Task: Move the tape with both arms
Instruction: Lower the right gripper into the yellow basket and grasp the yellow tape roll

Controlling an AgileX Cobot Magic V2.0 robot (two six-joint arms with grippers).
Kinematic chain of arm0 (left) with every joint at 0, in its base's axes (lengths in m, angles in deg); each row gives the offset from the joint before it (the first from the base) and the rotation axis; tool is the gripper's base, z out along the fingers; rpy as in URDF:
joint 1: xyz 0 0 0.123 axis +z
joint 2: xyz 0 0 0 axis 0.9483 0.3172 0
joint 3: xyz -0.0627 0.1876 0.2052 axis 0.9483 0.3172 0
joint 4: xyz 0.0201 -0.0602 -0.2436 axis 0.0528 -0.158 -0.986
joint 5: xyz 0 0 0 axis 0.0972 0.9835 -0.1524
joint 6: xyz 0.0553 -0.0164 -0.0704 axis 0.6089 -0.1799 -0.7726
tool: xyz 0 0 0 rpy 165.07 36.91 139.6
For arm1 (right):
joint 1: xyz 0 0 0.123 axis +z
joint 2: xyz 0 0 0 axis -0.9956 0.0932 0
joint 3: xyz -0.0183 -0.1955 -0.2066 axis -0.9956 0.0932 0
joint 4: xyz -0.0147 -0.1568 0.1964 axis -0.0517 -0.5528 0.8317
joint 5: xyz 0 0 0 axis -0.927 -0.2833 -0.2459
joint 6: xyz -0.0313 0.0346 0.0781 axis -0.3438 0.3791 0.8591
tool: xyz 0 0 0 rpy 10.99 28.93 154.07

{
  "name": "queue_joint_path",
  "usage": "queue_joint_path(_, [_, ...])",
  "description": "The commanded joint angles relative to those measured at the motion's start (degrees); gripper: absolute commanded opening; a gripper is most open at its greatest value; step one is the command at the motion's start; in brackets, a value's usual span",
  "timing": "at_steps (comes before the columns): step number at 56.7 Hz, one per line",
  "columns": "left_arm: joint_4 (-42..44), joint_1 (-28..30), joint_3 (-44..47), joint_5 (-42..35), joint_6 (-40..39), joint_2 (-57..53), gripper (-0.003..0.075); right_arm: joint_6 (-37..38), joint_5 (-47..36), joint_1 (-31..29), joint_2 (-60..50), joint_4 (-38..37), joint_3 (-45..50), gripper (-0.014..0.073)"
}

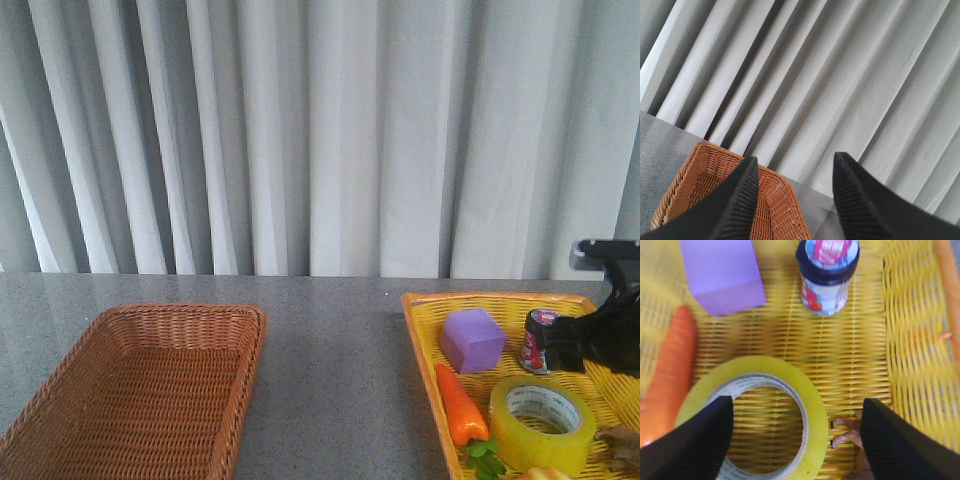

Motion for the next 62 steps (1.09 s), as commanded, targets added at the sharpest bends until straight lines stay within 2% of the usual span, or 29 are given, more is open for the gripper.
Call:
queue_joint_path(1, [-0.1,-0.2,-1.8,-3.4,0.3,-0.2,0.0347,-0.7,-2.4,-0.1,-0.2,-0.5,-1.9,0.0533])
queue_joint_path(20, [-0.1,-0.2,-1.8,-3.4,0.4,-0.2,0.0347,-0.7,-1.9,-0.1,5.2,-1.2,-1.9,0.0533])
queue_joint_path(28, [-0.1,-0.2,-1.8,-3.4,0.4,-0.2,0.0347,-0.1,-1.2,-0.1,6.0,-1.1,-1.9,0.0492])
queue_joint_path(36, [-0.1,-0.2,-1.8,-3.4,0.4,-0.2,0.0347,0.1,-1.2,-0.1,6.0,-1.2,-1.9,0.037])
queue_joint_path(45, [-0.1,-0.2,-1.8,-3.4,0.5,-0.2,0.0347,0.1,-1.9,-0.1,6.0,-1.1,-1.9,0.0142])
queue_joint_path(53, [-0.1,-0.2,-1.8,-3.4,0.5,-0.2,0.0347,0.1,-3.5,-0.1,6.0,-1.2,-2.5,-0.0004])
queue_joint_path(62, [-0.1,-0.2,-1.8,-3.4,0.5,-0.2,0.0347,0.1,-2.7,-0.1,4.4,-1.0,-7.2,-0.0008])
